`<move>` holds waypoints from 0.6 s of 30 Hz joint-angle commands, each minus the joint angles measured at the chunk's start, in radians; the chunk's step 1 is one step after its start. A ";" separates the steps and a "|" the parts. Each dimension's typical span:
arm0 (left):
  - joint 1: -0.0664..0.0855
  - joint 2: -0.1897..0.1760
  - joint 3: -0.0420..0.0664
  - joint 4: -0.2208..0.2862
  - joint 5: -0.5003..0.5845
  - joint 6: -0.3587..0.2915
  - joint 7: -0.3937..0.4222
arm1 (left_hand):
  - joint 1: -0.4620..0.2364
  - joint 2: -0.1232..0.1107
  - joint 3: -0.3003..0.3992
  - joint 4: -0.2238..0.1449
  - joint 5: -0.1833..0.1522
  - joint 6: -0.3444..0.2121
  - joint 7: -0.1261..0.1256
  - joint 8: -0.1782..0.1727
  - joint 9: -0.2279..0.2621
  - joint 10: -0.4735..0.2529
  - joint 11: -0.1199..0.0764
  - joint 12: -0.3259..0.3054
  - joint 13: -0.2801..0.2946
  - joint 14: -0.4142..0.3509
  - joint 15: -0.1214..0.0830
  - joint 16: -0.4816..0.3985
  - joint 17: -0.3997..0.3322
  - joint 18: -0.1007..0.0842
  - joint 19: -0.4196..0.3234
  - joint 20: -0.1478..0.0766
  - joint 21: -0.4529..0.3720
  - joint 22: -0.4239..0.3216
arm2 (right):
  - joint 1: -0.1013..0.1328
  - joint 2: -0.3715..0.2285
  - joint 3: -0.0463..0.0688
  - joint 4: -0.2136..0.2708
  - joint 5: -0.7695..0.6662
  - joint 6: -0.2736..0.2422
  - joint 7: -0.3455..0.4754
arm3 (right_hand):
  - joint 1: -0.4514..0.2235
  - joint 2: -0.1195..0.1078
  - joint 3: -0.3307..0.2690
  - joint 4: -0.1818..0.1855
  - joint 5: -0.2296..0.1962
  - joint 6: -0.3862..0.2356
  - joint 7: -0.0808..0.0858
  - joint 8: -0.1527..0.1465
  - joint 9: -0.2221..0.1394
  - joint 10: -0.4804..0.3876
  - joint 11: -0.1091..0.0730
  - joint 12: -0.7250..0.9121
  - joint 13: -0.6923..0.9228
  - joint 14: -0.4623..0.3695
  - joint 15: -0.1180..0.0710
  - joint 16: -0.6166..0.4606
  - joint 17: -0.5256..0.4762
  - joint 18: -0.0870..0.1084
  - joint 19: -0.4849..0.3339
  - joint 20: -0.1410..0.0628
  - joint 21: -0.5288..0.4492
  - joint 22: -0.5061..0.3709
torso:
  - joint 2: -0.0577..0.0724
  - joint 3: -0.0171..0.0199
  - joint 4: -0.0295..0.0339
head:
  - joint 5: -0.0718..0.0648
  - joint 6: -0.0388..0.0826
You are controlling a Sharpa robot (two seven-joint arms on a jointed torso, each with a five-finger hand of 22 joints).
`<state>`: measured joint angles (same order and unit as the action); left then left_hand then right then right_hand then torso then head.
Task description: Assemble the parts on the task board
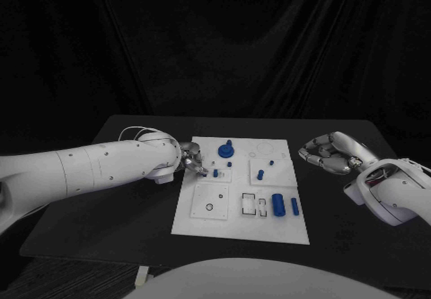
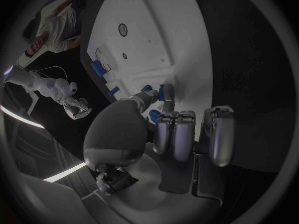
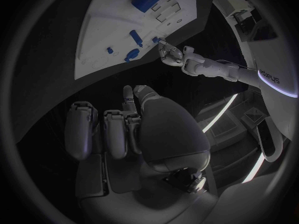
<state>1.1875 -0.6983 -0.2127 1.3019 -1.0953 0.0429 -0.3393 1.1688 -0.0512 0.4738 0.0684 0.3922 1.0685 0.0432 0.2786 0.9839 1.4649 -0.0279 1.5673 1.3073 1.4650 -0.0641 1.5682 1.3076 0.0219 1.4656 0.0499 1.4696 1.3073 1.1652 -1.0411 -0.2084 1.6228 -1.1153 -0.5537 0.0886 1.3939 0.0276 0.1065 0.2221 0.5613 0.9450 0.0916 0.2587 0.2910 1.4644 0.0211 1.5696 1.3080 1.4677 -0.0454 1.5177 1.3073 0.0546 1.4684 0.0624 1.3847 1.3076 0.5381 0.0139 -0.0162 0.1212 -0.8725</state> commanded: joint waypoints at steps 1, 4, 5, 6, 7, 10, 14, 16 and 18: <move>-0.002 0.001 0.000 0.001 -0.002 0.019 -0.008 | -0.004 -0.002 0.034 -0.026 -0.003 0.001 -0.006 -0.006 -0.001 0.106 0.003 0.003 0.263 0.106 0.001 0.003 0.263 0.010 0.011 -0.001 -0.007 0.222 | -0.002 -0.001 0.001 0.002 -0.001 0.002 -0.017 | 0.010 0.000 0.004 0.001 0.005 0.008 0.001 -0.006 -0.001 0.106 -0.006 0.001 0.263 0.088 -0.008 -0.004 0.203 -0.009 0.031 -0.007 -0.004 0.202 | 0.000 0.0001 0.0000 | 0.000 0.000; -0.003 0.001 0.000 -0.002 -0.002 0.021 -0.011 | -0.006 -0.002 0.034 -0.024 -0.004 0.001 -0.006 -0.007 -0.001 0.106 0.003 0.003 0.263 0.106 0.001 0.003 0.263 0.010 0.010 0.000 -0.008 0.221 | -0.002 -0.001 0.001 0.002 -0.001 0.003 -0.018 | 0.010 0.000 0.004 0.001 0.005 0.008 0.001 -0.006 -0.001 0.106 -0.006 0.001 0.263 0.088 -0.008 -0.004 0.203 -0.009 0.031 -0.007 -0.004 0.202 | 0.000 0.0001 -0.0001 | 0.000 0.000; -0.003 0.002 0.000 -0.002 -0.002 0.022 -0.012 | -0.006 -0.002 0.034 -0.024 -0.004 0.001 -0.006 -0.007 -0.001 0.106 0.003 0.003 0.263 0.106 0.001 0.003 0.263 0.010 0.010 0.000 -0.008 0.221 | -0.002 -0.001 0.001 0.002 -0.001 0.003 -0.018 | 0.010 0.000 0.004 0.001 0.005 0.008 0.001 -0.006 -0.001 0.106 -0.006 0.001 0.263 0.088 -0.008 -0.004 0.203 -0.009 0.031 -0.007 -0.004 0.202 | 0.000 0.0000 -0.0002 | 0.000 0.000; -0.003 0.002 0.000 -0.003 -0.002 0.023 -0.013 | -0.008 -0.001 0.034 -0.023 -0.005 0.001 -0.006 -0.007 -0.002 0.106 0.003 0.003 0.263 0.106 0.001 0.003 0.263 0.010 0.009 0.000 -0.009 0.221 | -0.002 -0.001 0.001 0.002 -0.001 0.003 -0.018 | 0.010 0.000 0.004 0.001 0.005 0.008 0.001 -0.006 -0.001 0.106 -0.006 0.001 0.263 0.088 -0.008 -0.004 0.203 -0.009 0.031 -0.007 -0.004 0.202 | 0.000 -0.0002 -0.0003 | 0.000 0.000; -0.003 0.002 0.000 -0.003 -0.002 0.024 -0.015 | -0.008 -0.001 0.034 -0.023 -0.005 0.001 -0.006 -0.007 -0.002 0.106 0.003 0.003 0.263 0.106 0.001 0.003 0.263 0.010 0.009 0.000 -0.009 0.221 | -0.002 -0.001 0.001 0.002 -0.001 0.003 -0.018 | 0.010 0.000 0.004 0.001 0.005 0.008 0.001 -0.006 -0.001 0.106 -0.006 0.001 0.263 0.088 -0.008 -0.004 0.203 -0.009 0.031 -0.007 -0.004 0.202 | 0.000 0.0000 -0.0003 | 0.000 0.000; -0.004 0.002 0.000 -0.004 -0.002 0.028 -0.019 | -0.011 -0.001 0.033 -0.020 -0.006 0.001 -0.006 -0.008 -0.002 0.106 0.003 0.003 0.263 0.106 0.001 0.003 0.263 0.011 0.008 0.000 -0.011 0.220 | -0.002 -0.001 0.001 0.002 -0.001 0.003 -0.018 | 0.010 0.000 0.004 0.001 0.005 0.008 0.001 -0.006 -0.001 0.106 -0.006 0.001 0.263 0.088 -0.008 -0.004 0.203 -0.009 0.031 -0.007 -0.004 0.202 | 0.000 0.0000 -0.0003 | 0.000 0.000; -0.004 0.002 0.000 -0.004 -0.002 0.034 -0.024 | -0.021 0.000 0.030 -0.011 -0.024 0.003 -0.007 -0.010 -0.004 0.106 0.003 0.003 0.263 0.106 0.001 0.003 0.263 0.011 0.006 0.001 -0.012 0.220 | -0.002 0.000 0.001 0.001 -0.001 0.004 -0.018 | 0.011 0.000 0.005 -0.001 0.006 0.007 0.001 -0.006 -0.001 0.106 -0.006 0.001 0.263 0.088 -0.008 -0.004 0.203 -0.009 0.030 -0.007 -0.005 0.202 | 0.000 0.0001 0.0002 | 0.001 0.000; -0.005 0.002 0.000 -0.005 -0.002 0.036 -0.026 | -0.027 0.002 0.027 -0.005 -0.031 0.003 -0.007 -0.010 -0.005 0.106 0.003 0.003 0.263 0.106 0.002 0.003 0.263 0.011 0.006 0.001 -0.013 0.220 | -0.002 0.000 0.001 0.001 -0.001 0.004 -0.018 | 0.011 0.000 0.005 -0.001 0.006 0.007 0.001 -0.006 -0.001 0.106 -0.006 0.001 0.263 0.088 -0.008 -0.004 0.203 -0.009 0.030 -0.007 -0.005 0.202 | 0.000 0.0002 0.0003 | 0.001 0.000; -0.006 0.003 0.000 -0.006 -0.002 0.039 -0.028 | -0.036 0.003 0.020 0.004 -0.042 0.005 -0.008 -0.011 -0.006 0.106 0.003 0.003 0.263 0.106 0.002 0.003 0.263 0.011 0.005 0.001 -0.013 0.219 | -0.002 0.001 0.001 0.001 -0.001 0.004 -0.018 | 0.011 0.000 0.005 -0.001 0.006 0.007 0.001 -0.006 -0.001 0.106 -0.006 0.001 0.263 0.088 -0.008 -0.004 0.203 -0.009 0.030 -0.007 -0.005 0.202 | 0.000 0.0002 0.0004 | 0.000 0.000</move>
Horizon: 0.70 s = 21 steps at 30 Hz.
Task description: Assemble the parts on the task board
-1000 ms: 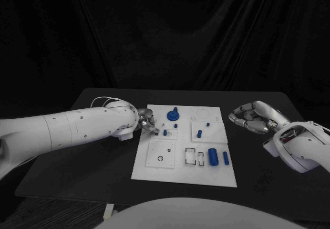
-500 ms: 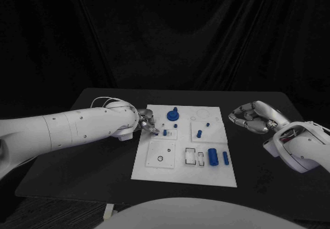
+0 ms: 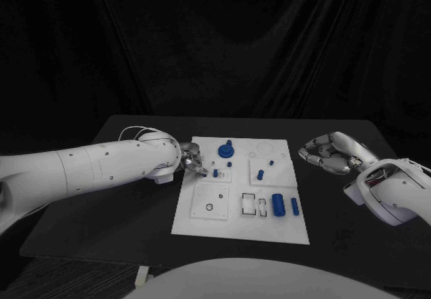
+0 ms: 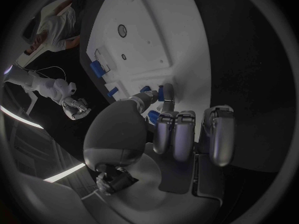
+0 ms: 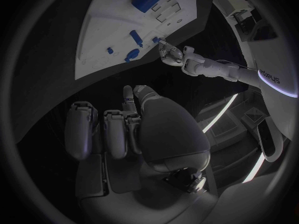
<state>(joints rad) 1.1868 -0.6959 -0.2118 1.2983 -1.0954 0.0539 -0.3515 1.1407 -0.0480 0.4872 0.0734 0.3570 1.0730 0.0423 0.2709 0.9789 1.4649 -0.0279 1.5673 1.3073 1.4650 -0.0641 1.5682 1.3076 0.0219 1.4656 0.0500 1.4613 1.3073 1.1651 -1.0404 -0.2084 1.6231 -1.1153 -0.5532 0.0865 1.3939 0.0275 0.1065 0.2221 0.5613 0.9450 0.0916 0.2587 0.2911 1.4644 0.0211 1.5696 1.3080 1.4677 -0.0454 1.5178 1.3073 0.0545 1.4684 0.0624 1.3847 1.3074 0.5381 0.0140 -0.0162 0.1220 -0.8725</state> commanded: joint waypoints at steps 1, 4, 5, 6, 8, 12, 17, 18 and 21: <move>-0.005 0.001 -0.001 -0.002 -0.002 0.029 -0.016 | -0.015 0.001 0.000 0.006 -0.017 0.002 -0.007 -0.004 -0.002 0.106 0.003 0.003 0.263 0.106 0.002 0.003 0.263 0.011 0.005 0.001 -0.006 0.219 | -0.002 0.000 0.001 0.001 -0.001 0.003 -0.016 | 0.011 0.000 0.005 -0.001 0.006 0.007 0.001 -0.006 -0.001 0.106 -0.006 0.001 0.263 0.088 -0.008 -0.004 0.203 -0.009 0.030 -0.007 -0.005 0.202 | 0.000 0.0002 0.0002 | -0.001 0.000; -0.006 0.003 -0.001 -0.004 -0.002 0.031 -0.018 | -0.037 0.010 -0.025 0.036 -0.070 0.005 -0.009 -0.009 -0.008 0.106 0.002 0.003 0.263 0.106 0.001 0.003 0.263 0.011 0.004 0.001 -0.007 0.219 | -0.002 0.000 0.001 0.001 -0.001 0.004 -0.016 | 0.011 0.000 0.005 -0.001 0.006 0.007 0.001 -0.006 -0.001 0.106 -0.006 0.001 0.263 0.088 -0.008 -0.004 0.203 -0.009 0.030 -0.007 -0.005 0.202 | 0.001 0.0001 0.0003 | 0.000 0.000; -0.006 0.003 -0.001 -0.005 -0.002 0.031 -0.018 | -0.052 0.015 -0.039 0.057 -0.099 0.003 -0.007 -0.016 -0.015 0.106 0.003 0.003 0.263 0.106 0.002 0.003 0.263 0.012 0.004 0.002 -0.008 0.219 | -0.002 0.000 0.001 0.001 -0.001 0.004 -0.016 | 0.011 0.000 0.005 -0.001 0.006 0.007 0.001 -0.006 -0.001 0.106 -0.006 0.001 0.263 0.088 -0.008 -0.004 0.203 -0.009 0.030 -0.007 -0.005 0.202 | 0.000 -0.0003 0.0001 | 0.000 0.000; -0.006 0.004 -0.001 -0.005 -0.002 0.031 -0.018 | -0.060 0.017 -0.047 0.070 -0.106 0.003 -0.006 -0.021 -0.021 0.106 0.004 0.003 0.263 0.106 0.002 0.003 0.263 0.012 0.004 0.002 -0.008 0.219 | -0.002 0.000 0.001 0.000 -0.001 0.004 -0.016 | 0.011 0.000 0.005 -0.001 0.006 0.007 0.001 -0.006 -0.001 0.106 -0.006 0.001 0.263 0.088 -0.008 -0.004 0.203 -0.009 0.030 -0.007 -0.005 0.202 | 0.000 -0.0001 0.0000 | 0.000 0.000; -0.007 0.005 -0.001 -0.007 -0.002 0.030 -0.018 | -0.082 0.021 -0.077 0.102 -0.119 0.009 -0.005 -0.030 -0.036 0.106 0.006 0.003 0.263 0.106 0.004 0.003 0.263 0.012 0.003 0.003 -0.010 0.218 | -0.002 0.000 0.001 0.000 -0.001 0.004 -0.016 | 0.011 0.000 0.005 -0.001 0.006 0.007 0.001 -0.006 -0.001 0.106 -0.006 0.001 0.263 0.088 -0.008 -0.004 0.203 -0.009 0.030 -0.007 -0.005 0.202 | 0.000 0.0000 0.0002 | -0.001 0.000; -0.007 0.006 -0.001 -0.010 -0.002 0.030 -0.017 | -0.109 0.028 -0.109 0.143 -0.144 0.015 -0.002 -0.037 -0.049 0.106 0.008 0.003 0.263 0.106 0.006 0.003 0.263 0.012 0.002 0.005 -0.010 0.218 | -0.002 0.001 0.001 0.000 -0.001 0.005 -0.016 | 0.012 0.000 0.007 -0.002 0.006 0.007 0.002 -0.006 -0.001 0.106 -0.006 0.001 0.263 0.088 -0.008 -0.004 0.202 -0.008 0.030 -0.007 -0.005 0.202 | 0.000 0.0000 0.0000 | 0.000 0.000; -0.007 0.007 -0.001 -0.013 -0.002 0.030 -0.016 | -0.120 0.033 -0.136 0.173 -0.154 0.020 -0.001 -0.043 -0.060 0.106 0.009 0.003 0.263 0.106 0.007 0.003 0.263 0.012 0.002 0.006 -0.011 0.218 | -0.002 0.001 0.001 -0.001 -0.001 0.005 -0.016 | 0.012 0.000 0.007 -0.002 0.006 0.007 0.002 -0.006 -0.001 0.106 -0.006 0.001 0.263 0.088 -0.008 -0.004 0.202 -0.008 0.030 -0.007 -0.005 0.202 | 0.000 -0.0002 0.0002 | 0.000 0.000; -0.007 0.007 -0.001 -0.013 -0.002 0.030 -0.016 | -0.122 0.034 -0.143 0.180 -0.155 0.021 -0.001 -0.044 -0.062 0.106 0.010 0.003 0.263 0.106 0.007 0.003 0.263 0.012 0.001 0.006 -0.012 0.218 | -0.002 0.001 0.001 -0.002 -0.001 0.005 -0.016 | 0.012 0.000 0.007 -0.002 0.006 0.007 0.002 -0.006 -0.001 0.106 -0.006 0.001 0.263 0.088 -0.008 -0.004 0.202 -0.008 0.030 -0.007 -0.005 0.202 | 0.000 0.0000 0.0001 | 0.000 0.000; -0.008 0.007 -0.001 -0.015 -0.002 0.030 -0.015 | -0.128 0.035 -0.160 0.198 -0.161 0.023 0.000 -0.047 -0.067 0.106 0.010 0.003 0.263 0.106 0.008 0.003 0.263 0.012 0.001 0.007 -0.012 0.218 | -0.002 0.002 0.001 -0.002 -0.001 0.006 -0.016 | 0.012 0.000 0.007 -0.002 0.006 0.007 0.002 -0.006 -0.001 0.106 -0.006 0.001 0.263 0.088 -0.008 -0.004 0.202 -0.008 0.030 -0.007 -0.005 0.202 | 0.000 0.0000 0.0000 | 0.000 0.000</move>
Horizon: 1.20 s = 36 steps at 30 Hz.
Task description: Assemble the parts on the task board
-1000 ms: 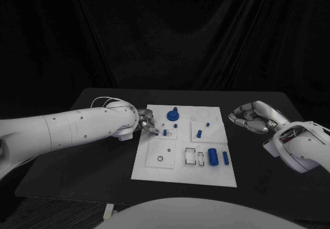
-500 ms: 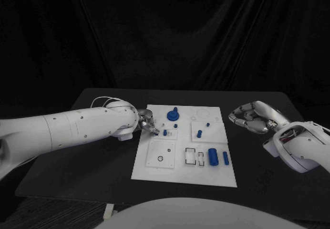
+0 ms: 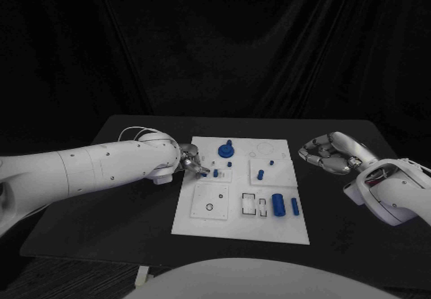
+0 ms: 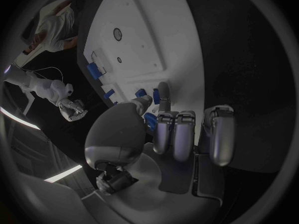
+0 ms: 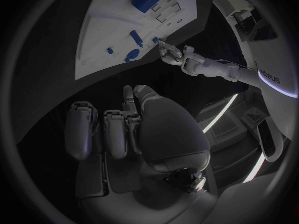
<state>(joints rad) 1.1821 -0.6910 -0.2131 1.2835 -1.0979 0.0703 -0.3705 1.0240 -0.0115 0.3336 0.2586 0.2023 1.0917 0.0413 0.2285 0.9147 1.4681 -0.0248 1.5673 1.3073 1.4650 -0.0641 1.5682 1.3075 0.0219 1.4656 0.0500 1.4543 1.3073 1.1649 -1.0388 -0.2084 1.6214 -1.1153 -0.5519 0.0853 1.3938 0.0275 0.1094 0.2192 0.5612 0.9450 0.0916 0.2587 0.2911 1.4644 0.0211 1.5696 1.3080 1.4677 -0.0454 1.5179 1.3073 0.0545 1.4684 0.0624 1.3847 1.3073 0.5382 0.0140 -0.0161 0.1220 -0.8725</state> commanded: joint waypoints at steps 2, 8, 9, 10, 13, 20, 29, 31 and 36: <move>-0.003 0.003 0.000 -0.001 0.000 0.015 0.005 | -0.014 -0.002 -0.015 0.019 -0.008 0.005 0.001 -0.005 -0.005 0.103 0.008 0.003 0.263 0.106 0.008 0.003 0.263 0.013 0.000 0.007 -0.007 0.217 | -0.002 0.000 0.001 0.000 -0.001 0.004 -0.015 | 0.012 0.000 0.004 0.001 0.006 0.007 0.002 -0.006 -0.001 0.106 -0.006 0.001 0.263 0.088 -0.008 -0.005 0.202 -0.008 0.030 -0.007 -0.005 0.202 | 0.000 0.0002 -0.0001 | -0.001 0.000; -0.003 0.004 0.000 -0.003 0.000 0.013 0.008 | -0.023 -0.001 -0.036 0.030 -0.015 0.005 0.002 -0.008 -0.009 0.103 0.009 0.003 0.263 0.106 0.009 0.003 0.263 0.013 -0.001 0.008 -0.008 0.217 | -0.002 0.001 0.001 -0.001 -0.001 0.005 -0.015 | 0.012 0.000 0.004 0.001 0.006 0.007 0.002 -0.006 -0.001 0.106 -0.006 0.001 0.263 0.088 -0.008 -0.005 0.202 -0.008 0.030 -0.007 -0.005 0.202 | 0.000 -0.0001 0.0000 | -0.001 0.000; -0.003 0.004 0.000 -0.003 0.000 0.013 0.009 | -0.025 -0.001 -0.040 0.031 -0.018 0.005 0.003 -0.008 -0.010 0.103 0.009 0.003 0.263 0.106 0.009 0.003 0.263 0.013 -0.002 0.008 -0.009 0.217 | -0.002 0.001 0.001 -0.001 -0.001 0.005 -0.015 | 0.012 0.000 0.004 0.001 0.006 0.007 0.002 -0.006 -0.001 0.106 -0.006 0.001 0.263 0.088 -0.008 -0.005 0.202 -0.008 0.030 -0.007 -0.005 0.202 | 0.000 0.0000 0.0000 | -0.001 0.000; -0.003 0.005 0.000 -0.003 0.000 0.012 0.010 | -0.025 -0.001 -0.040 0.031 -0.018 0.005 0.003 -0.008 -0.010 0.103 0.009 0.003 0.263 0.106 0.009 0.003 0.263 0.013 -0.002 0.008 -0.009 0.217 | -0.002 0.001 0.001 -0.001 -0.001 0.005 -0.015 | 0.012 0.000 0.004 0.001 0.006 0.007 0.002 -0.006 -0.001 0.106 -0.006 0.001 0.263 0.088 -0.008 -0.005 0.202 -0.008 0.030 -0.007 -0.005 0.202 | 0.000 0.0000 0.0000 | -0.002 0.000; -0.003 0.005 0.000 -0.004 0.000 0.010 0.013 | -0.027 0.001 -0.043 0.031 -0.020 0.005 0.003 -0.009 -0.010 0.103 0.009 0.003 0.263 0.106 0.009 0.003 0.263 0.013 -0.001 0.008 -0.008 0.217 | -0.002 0.001 0.001 -0.001 -0.001 0.005 -0.015 | 0.013 0.000 0.006 -0.001 0.007 0.007 0.002 -0.006 -0.001 0.106 -0.006 0.001 0.263 0.088 -0.008 -0.004 0.202 -0.008 0.030 -0.007 -0.006 0.202 | -0.001 0.0002 -0.0003 | -0.001 0.000; -0.003 0.007 0.000 -0.005 0.000 0.001 0.022 | -0.050 0.012 -0.077 0.033 -0.042 0.012 0.002 -0.005 -0.011 0.103 0.009 0.003 0.263 0.106 0.010 0.003 0.263 0.013 -0.001 0.009 -0.008 0.217 | -0.002 0.002 0.001 -0.001 -0.001 0.005 -0.015 | 0.013 0.000 0.006 -0.001 0.007 0.007 0.002 -0.006 -0.001 0.106 -0.006 0.001 0.263 0.088 -0.008 -0.004 0.202 -0.008 0.030 -0.007 -0.006 0.202 | 0.000 -0.0001 -0.0005 | -0.002 0.000; -0.004 0.008 0.000 -0.006 0.000 -0.007 0.036 | -0.071 0.019 -0.109 0.033 -0.062 0.018 0.000 0.007 -0.002 0.103 0.008 0.003 0.263 0.106 0.010 0.003 0.263 0.013 -0.001 0.009 -0.008 0.217 | -0.002 0.001 0.001 -0.001 -0.001 0.005 -0.016 | 0.014 0.001 0.007 -0.002 0.007 0.007 0.002 -0.006 -0.001 0.106 -0.006 0.001 0.263 0.088 -0.008 -0.005 0.201 -0.009 0.030 -0.007 -0.005 0.202 | 0.000 -0.0001 -0.0002 | -0.004 0.000; -0.004 0.009 0.000 -0.006 0.000 -0.010 0.038 | -0.073 0.021 -0.114 0.033 -0.062 0.020 -0.001 0.011 0.002 0.103 0.007 0.003 0.263 0.106 0.009 0.003 0.263 0.013 -0.001 0.009 -0.008 0.217 | -0.003 0.002 0.001 -0.001 -0.001 0.005 -0.016 | 0.014 0.001 0.007 -0.002 0.007 0.007 0.002 -0.006 -0.001 0.106 -0.006 0.001 0.263 0.088 -0.008 -0.005 0.201 -0.009 0.030 -0.007 -0.005 0.202 | 0.000 -0.0001 -0.0005 | -0.003 0.000; -0.004 0.010 0.000 -0.006 0.000 -0.015 0.042 | -0.062 0.028 -0.135 0.031 -0.057 0.028 -0.010 0.045 0.038 0.103 0.002 0.003 0.263 0.106 0.005 0.003 0.263 0.013 0.001 0.006 -0.006 0.218 | -0.003 0.003 0.001 -0.001 -0.001 0.006 -0.016 | 0.014 0.001 0.008 -0.003 0.008 0.007 0.002 -0.006 -0.001 0.106 -0.006 0.001 0.263 0.088 -0.008 -0.005 0.202 -0.008 0.030 -0.007 -0.007 0.202 | 0.000 -0.0003 -0.0003 | -0.003 0.000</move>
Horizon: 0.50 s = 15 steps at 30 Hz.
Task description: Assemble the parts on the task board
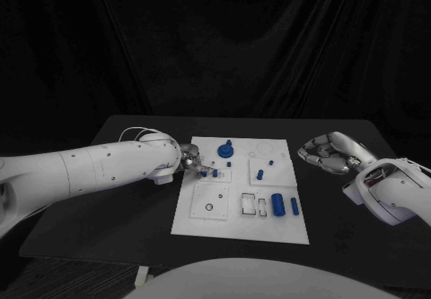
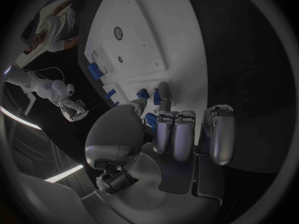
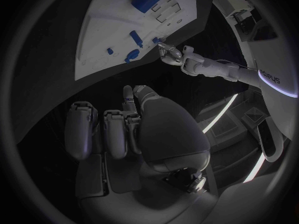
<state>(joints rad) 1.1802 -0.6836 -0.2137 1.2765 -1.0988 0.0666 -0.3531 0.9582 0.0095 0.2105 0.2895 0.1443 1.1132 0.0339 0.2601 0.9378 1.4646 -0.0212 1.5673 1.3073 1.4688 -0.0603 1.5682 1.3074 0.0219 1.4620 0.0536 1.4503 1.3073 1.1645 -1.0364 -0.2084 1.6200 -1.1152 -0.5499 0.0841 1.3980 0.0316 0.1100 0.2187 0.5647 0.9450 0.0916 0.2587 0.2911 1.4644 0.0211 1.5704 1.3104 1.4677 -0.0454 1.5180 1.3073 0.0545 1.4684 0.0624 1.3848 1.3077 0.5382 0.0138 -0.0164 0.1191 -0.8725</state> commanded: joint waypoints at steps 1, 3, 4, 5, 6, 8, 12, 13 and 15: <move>-0.002 0.002 0.000 0.002 0.001 -0.013 0.025 | 0.005 0.008 -0.015 0.000 0.001 0.007 -0.003 0.019 0.021 0.106 -0.003 0.003 0.263 0.102 0.000 0.003 0.263 0.013 0.005 0.002 -0.001 0.218 | -0.002 0.001 0.001 0.000 -0.002 0.004 -0.014 | 0.010 -0.003 0.007 -0.002 0.004 0.007 0.002 -0.006 -0.001 0.106 -0.006 0.000 0.260 0.088 -0.008 -0.005 0.202 -0.008 0.030 -0.007 -0.007 0.201 | 0.000 0.0001 -0.0001 | -0.001 0.000; -0.002 0.002 0.000 0.002 0.001 -0.014 0.026 | 0.010 0.010 -0.020 0.000 0.003 0.005 -0.005 0.030 0.035 0.106 -0.004 0.003 0.263 0.102 -0.001 0.003 0.263 0.013 0.006 0.000 -0.001 0.218 | -0.002 0.001 0.001 0.000 -0.002 0.004 -0.014 | 0.010 -0.003 0.007 -0.002 0.004 0.007 0.002 -0.006 -0.001 0.106 -0.006 0.000 0.260 0.088 -0.008 -0.005 0.202 -0.008 0.030 -0.007 -0.007 0.201 | 0.000 -0.0001 -0.0001 | -0.001 0.000; -0.002 0.002 0.000 0.002 0.001 -0.016 0.027 | 0.014 0.013 -0.027 0.000 0.005 0.001 -0.007 0.043 0.051 0.106 -0.006 0.003 0.263 0.102 -0.002 0.003 0.263 0.013 0.006 -0.001 -0.001 0.218 | -0.002 0.001 0.001 0.000 -0.002 0.004 -0.015 | 0.010 -0.003 0.007 -0.002 0.004 0.007 0.002 -0.006 -0.001 0.106 -0.006 0.000 0.260 0.088 -0.008 -0.005 0.202 -0.008 0.030 -0.007 -0.007 0.201 | 0.000 -0.0002 0.0000 | -0.001 0.000; -0.002 0.002 0.000 0.002 0.001 -0.016 0.027 | 0.018 0.014 -0.031 0.000 0.007 -0.001 -0.008 0.050 0.061 0.106 -0.007 0.003 0.263 0.102 -0.003 0.003 0.263 0.012 0.006 -0.002 0.000 0.218 | -0.003 0.000 0.001 0.000 -0.002 0.004 -0.015 | 0.010 -0.003 0.007 -0.002 0.004 0.007 0.002 -0.006 -0.001 0.106 -0.006 0.000 0.260 0.088 -0.008 -0.005 0.202 -0.008 0.030 -0.007 -0.007 0.201 | 0.000 -0.0003 0.0002 | -0.001 0.000; -0.002 0.002 0.000 0.002 0.001 -0.017 0.028 | 0.022 0.015 -0.034 -0.001 0.009 -0.004 -0.008 0.057 0.070 0.106 -0.008 0.003 0.263 0.102 -0.004 0.003 0.263 0.012 0.006 -0.003 0.000 0.218 | -0.003 0.000 0.001 0.000 -0.002 0.003 -0.015 | 0.010 -0.003 0.007 -0.002 0.004 0.007 0.002 -0.006 -0.001 0.106 -0.006 0.000 0.260 0.088 -0.008 -0.005 0.202 -0.008 0.030 -0.007 -0.007 0.201 | 0.000 0.0000 0.0003 | -0.002 0.000; -0.002 0.002 0.000 0.002 0.001 -0.019 0.029 | 0.024 0.016 -0.036 -0.001 0.011 -0.005 -0.009 0.061 0.076 0.106 -0.008 0.003 0.263 0.102 -0.004 0.003 0.263 0.013 0.006 -0.003 -0.001 0.218 | -0.003 0.000 0.001 0.000 -0.002 0.003 -0.015 | 0.010 -0.003 0.007 -0.002 0.004 0.007 0.002 -0.006 -0.001 0.106 -0.006 0.000 0.260 0.088 -0.008 -0.005 0.202 -0.008 0.030 -0.007 -0.007 0.201 | 0.000 -0.0001 0.0005 | -0.002 0.000; -0.002 0.001 0.000 0.002 0.001 -0.028 0.035 | 0.041 0.021 -0.051 -0.001 0.021 -0.020 -0.012 0.097 0.126 0.106 -0.011 0.003 0.263 0.102 -0.007 0.003 0.263 0.013 0.006 -0.006 -0.001 0.218 | -0.003 0.000 0.001 -0.001 -0.002 0.003 -0.015 | 0.010 -0.003 0.007 -0.002 0.004 0.007 0.002 -0.006 -0.001 0.106 -0.006 0.000 0.260 0.088 -0.008 -0.005 0.202 -0.008 0.030 -0.007 -0.007 0.201 | 0.000 0.0000 0.0003 | -0.003 0.000; -0.002 0.001 0.000 0.002 0.001 -0.030 0.037 | 0.045 0.022 -0.053 -0.001 0.025 -0.023 -0.013 0.105 0.137 0.106 -0.011 0.003 0.263 0.102 -0.007 0.003 0.263 0.012 0.006 -0.006 -0.001 0.218 | -0.003 0.000 0.001 -0.001 -0.002 0.003 -0.015 | 0.011 -0.003 0.009 -0.003 0.004 0.006 0.002 -0.006 -0.001 0.106 -0.006 0.000 0.260 0.088 -0.008 -0.005 0.201 -0.008 0.030 -0.007 -0.007 0.201 | 0.000 0.0001 0.0003 | -0.003 0.000; -0.002 0.001 0.000 0.002 0.001 -0.035 0.040 | 0.052 0.023 -0.057 -0.001 0.029 -0.029 -0.014 0.115 0.152 0.106 -0.012 0.003 0.263 0.102 -0.008 0.003 0.263 0.012 0.006 -0.007 -0.001 0.218 | -0.003 0.000 0.001 -0.001 -0.002 0.002 -0.015 | 0.011 -0.003 0.009 -0.003 0.004 0.006 0.002 -0.006 -0.001 0.106 -0.006 0.000 0.260 0.088 -0.008 -0.005 0.201 -0.008 0.030 -0.007 -0.007 0.201 | 0.000 0.0002 0.0002 | -0.003 0.000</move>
<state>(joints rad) 1.1798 -0.6838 -0.2139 1.2770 -1.0989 0.0515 -0.3386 1.0037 0.0327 0.1574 0.2882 0.1676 1.0891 0.0208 0.3719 1.0861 1.4651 -0.0280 1.5673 1.3073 1.4661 -0.0629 1.5682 1.3073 0.0219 1.4658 0.0497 1.4503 1.3073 1.1640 -1.0362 -0.2084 1.6189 -1.1152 -0.5494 0.0837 1.3978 0.0315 0.1134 0.2152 0.5646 0.9450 0.0916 0.2587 0.2912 1.4644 0.0211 1.5705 1.3099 1.4677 -0.0454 1.5181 1.3073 0.0546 1.4683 0.0624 1.3848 1.3076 0.5384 0.0138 -0.0162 0.1162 -0.8725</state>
